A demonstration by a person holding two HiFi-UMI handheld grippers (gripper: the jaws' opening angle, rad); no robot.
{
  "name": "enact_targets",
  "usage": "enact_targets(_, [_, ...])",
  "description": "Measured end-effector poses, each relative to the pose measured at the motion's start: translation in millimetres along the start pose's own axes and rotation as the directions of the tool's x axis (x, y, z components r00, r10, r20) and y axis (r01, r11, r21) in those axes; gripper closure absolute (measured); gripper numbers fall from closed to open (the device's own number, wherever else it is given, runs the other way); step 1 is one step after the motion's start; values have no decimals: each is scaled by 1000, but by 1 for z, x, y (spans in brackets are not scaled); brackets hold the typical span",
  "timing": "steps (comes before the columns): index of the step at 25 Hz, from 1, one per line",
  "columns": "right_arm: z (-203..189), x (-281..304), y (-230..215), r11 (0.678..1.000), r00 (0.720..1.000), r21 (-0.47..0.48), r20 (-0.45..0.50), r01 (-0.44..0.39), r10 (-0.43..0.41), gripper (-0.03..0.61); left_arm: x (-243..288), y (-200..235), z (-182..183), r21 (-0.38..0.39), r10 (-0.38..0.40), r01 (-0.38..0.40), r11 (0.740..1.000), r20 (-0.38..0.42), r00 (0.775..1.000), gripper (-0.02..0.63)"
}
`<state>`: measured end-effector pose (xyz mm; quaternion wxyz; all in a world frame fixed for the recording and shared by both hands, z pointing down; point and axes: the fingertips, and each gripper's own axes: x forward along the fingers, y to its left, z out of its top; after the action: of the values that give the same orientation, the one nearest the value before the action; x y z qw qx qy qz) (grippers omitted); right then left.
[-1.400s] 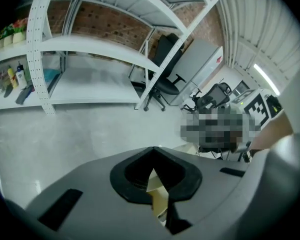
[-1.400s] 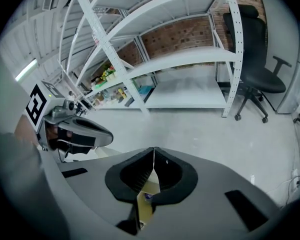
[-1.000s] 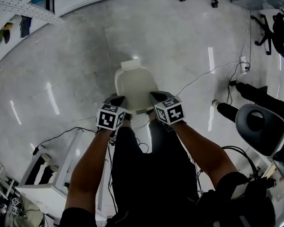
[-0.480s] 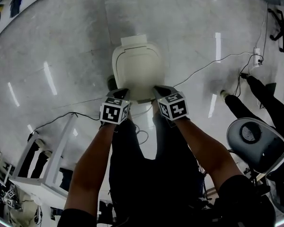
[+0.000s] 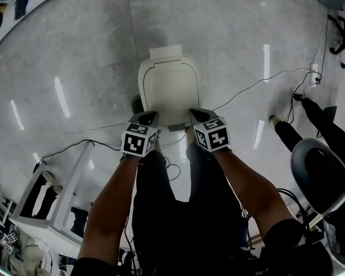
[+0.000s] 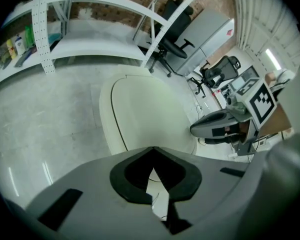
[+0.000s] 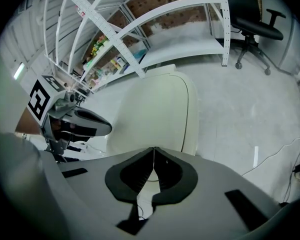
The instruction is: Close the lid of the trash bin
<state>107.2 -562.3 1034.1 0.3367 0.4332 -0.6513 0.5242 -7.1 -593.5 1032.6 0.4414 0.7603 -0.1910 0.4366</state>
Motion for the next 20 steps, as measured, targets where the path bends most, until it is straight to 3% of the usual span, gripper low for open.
enact_targets(5, [44, -31, 9, 1000, 996, 0, 91, -2, 2, 569, -35, -14, 49, 27, -2, -1, 1000, 119, 993, 613])
enact_targets(9, [71, -101, 29, 999, 988, 0, 148, 39, -39, 569, -101, -54, 87, 63, -19, 6, 998, 216, 976, 614])
enact_targets(11, [115, -135, 33, 999, 970, -34, 240, 43, -34, 569, -137, -65, 132, 77, -11, -14, 997, 317, 948, 614])
enact_targets(14, [185, -189, 49, 995, 920, -100, 388, -9, 47, 569, -192, -85, 197, 102, -7, -44, 994, 451, 892, 614])
enact_targets(18, [225, -273, 80, 959, 867, -284, 474, -14, 153, 569, -252, -138, 224, 180, 13, -127, 975, 530, 848, 614])
enact_targets(20, [234, -309, 93, 932, 850, -362, 500, 29, 168, 569, -287, -160, 229, 174, 22, -153, 973, 589, 808, 614])
